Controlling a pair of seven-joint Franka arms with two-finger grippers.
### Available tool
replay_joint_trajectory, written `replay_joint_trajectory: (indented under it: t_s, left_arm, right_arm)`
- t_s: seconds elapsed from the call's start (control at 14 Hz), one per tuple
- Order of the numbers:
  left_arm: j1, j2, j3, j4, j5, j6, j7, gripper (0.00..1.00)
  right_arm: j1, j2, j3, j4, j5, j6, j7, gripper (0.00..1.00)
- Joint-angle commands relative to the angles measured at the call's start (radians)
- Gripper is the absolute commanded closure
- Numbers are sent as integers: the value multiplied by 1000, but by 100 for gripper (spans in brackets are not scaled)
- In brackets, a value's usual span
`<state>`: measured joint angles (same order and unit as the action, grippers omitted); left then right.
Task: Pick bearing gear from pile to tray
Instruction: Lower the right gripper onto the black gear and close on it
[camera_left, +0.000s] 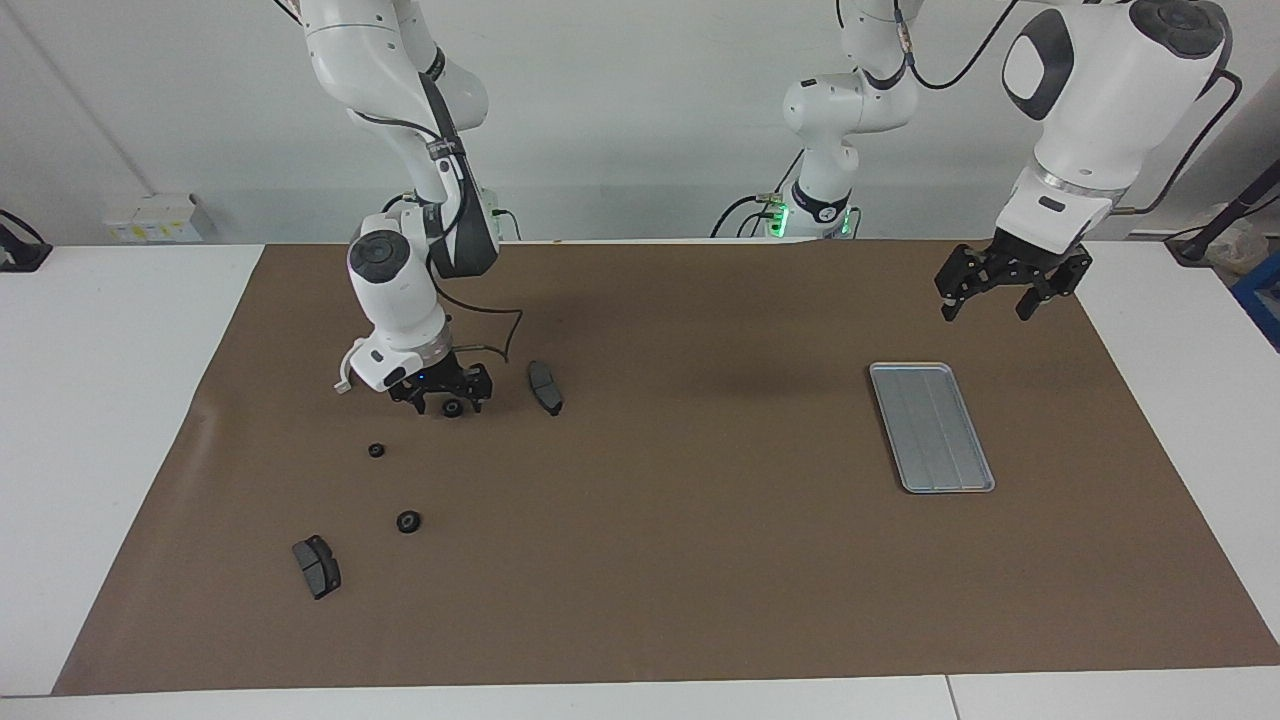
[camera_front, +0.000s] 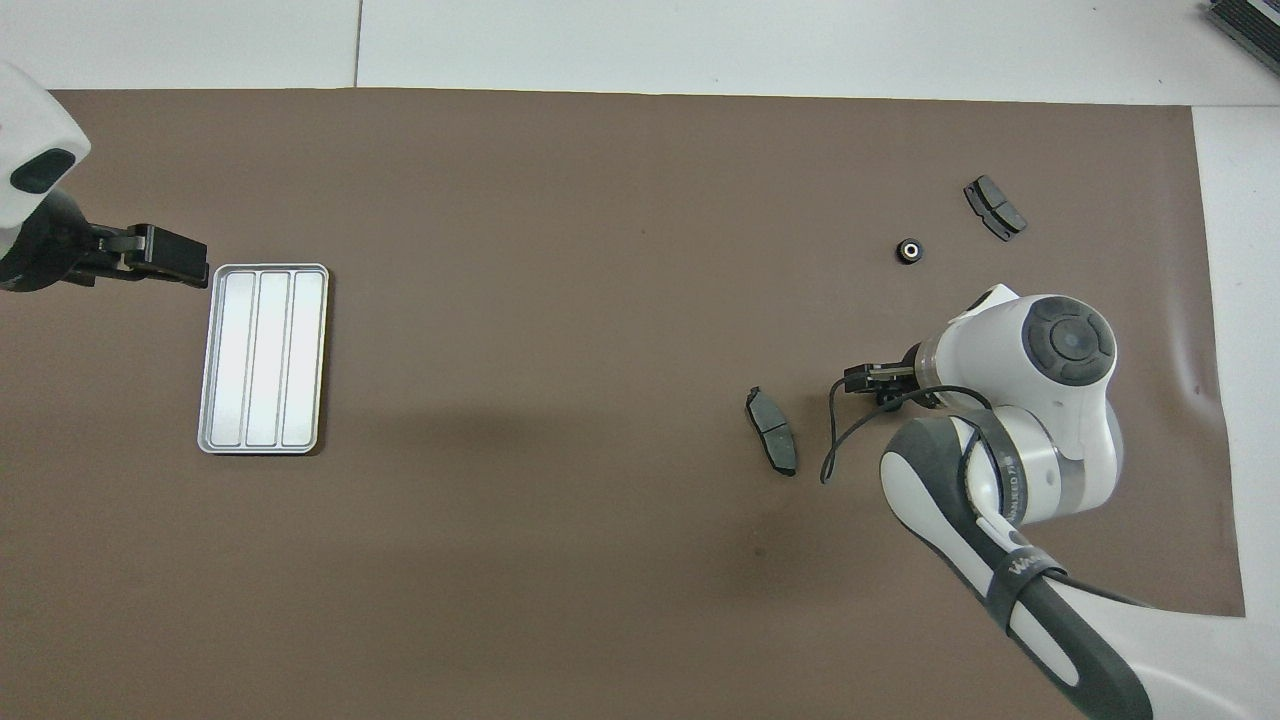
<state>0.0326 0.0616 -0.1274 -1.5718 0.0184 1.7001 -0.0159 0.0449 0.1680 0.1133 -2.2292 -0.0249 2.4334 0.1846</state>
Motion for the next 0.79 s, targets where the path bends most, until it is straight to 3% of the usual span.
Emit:
replay_joint_trajectory:
  t_s: [0.0, 0.43, 0.72]
  left_arm:
    - [3, -31, 2, -36, 3, 16, 16, 0]
    - [3, -31, 2, -36, 3, 16, 16, 0]
    - [3, -32, 2, -36, 3, 16, 16, 0]
  right_arm:
    - [-10, 2, 6, -29, 3, 53, 10, 18]
    - [21, 7, 6, -44, 3, 53, 33, 48]
    - [26, 5, 6, -44, 3, 43, 42, 90]
